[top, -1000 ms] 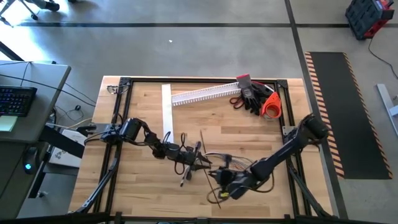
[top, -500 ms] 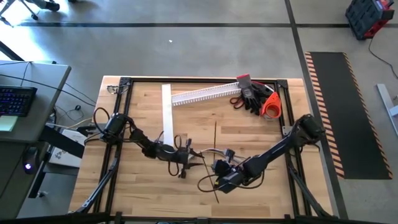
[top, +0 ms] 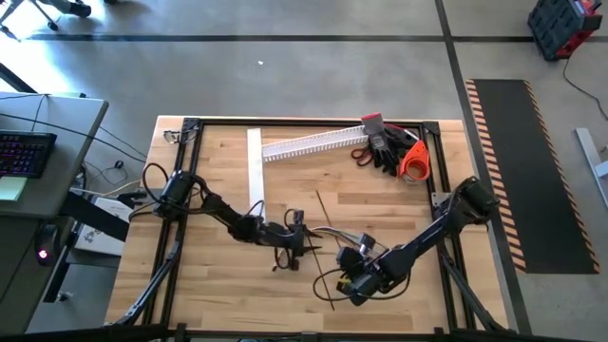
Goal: Ziptie cables
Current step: Wrap the cable wires with the black zip tie
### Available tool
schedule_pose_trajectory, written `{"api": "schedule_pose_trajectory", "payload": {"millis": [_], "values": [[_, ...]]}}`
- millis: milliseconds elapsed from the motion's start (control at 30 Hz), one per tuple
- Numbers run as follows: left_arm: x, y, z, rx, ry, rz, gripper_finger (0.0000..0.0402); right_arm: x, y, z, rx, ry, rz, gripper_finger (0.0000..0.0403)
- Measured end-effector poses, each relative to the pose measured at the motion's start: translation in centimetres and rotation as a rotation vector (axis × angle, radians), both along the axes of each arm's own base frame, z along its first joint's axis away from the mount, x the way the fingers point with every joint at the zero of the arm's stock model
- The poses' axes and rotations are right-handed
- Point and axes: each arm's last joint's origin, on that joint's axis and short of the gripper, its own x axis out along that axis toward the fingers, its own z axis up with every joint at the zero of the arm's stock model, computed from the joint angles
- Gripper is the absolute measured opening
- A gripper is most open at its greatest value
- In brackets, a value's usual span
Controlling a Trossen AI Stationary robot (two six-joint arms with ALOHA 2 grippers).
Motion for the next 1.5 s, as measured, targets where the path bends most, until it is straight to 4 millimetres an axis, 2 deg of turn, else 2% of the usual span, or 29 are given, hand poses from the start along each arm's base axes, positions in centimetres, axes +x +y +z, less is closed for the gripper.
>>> {"api": "schedule_pose_trajectory", "payload": {"millis": [167, 333, 667, 900, 1067, 1233, 1500], "values": [[1.7, 0.3, 0.4, 0.069, 0.087, 0.053, 0.0120, -1.2, 0.7, -0.1, 0.015, 0.015, -0.046, 0.0000], [2.5, 1.0, 0.5, 0.110, 0.147, 0.071, 0.0132, -2.3, 1.7, -0.1, 0.041, 0.021, -0.074, 0.0000], [2.2, 1.9, -0.4, 0.066, 0.266, 0.123, 0.0140, -3.8, 3.1, 0.6, 0.063, -0.048, -0.092, 0.0000], [1.9, 1.2, -0.6, -0.051, 0.300, 0.107, 0.0138, -3.7, 2.8, 2.6, 0.084, -0.194, -0.151, 0.0000], [1.6, 0.0, -0.7, -0.085, 0.304, 0.082, 0.0116, -2.2, 2.2, 3.0, 0.107, -0.274, -0.176, 0.0000], [1.3, -0.9, -0.7, -0.080, 0.305, 0.075, 0.0082, -1.4, 1.3, 2.6, 0.107, -0.237, -0.193, 0.0000], [1.0, -1.7, -0.8, -0.064, 0.302, 0.087, 0.0033, -2.6, 0.6, 2.1, 0.063, -0.093, -0.219, 0.0000]]}}
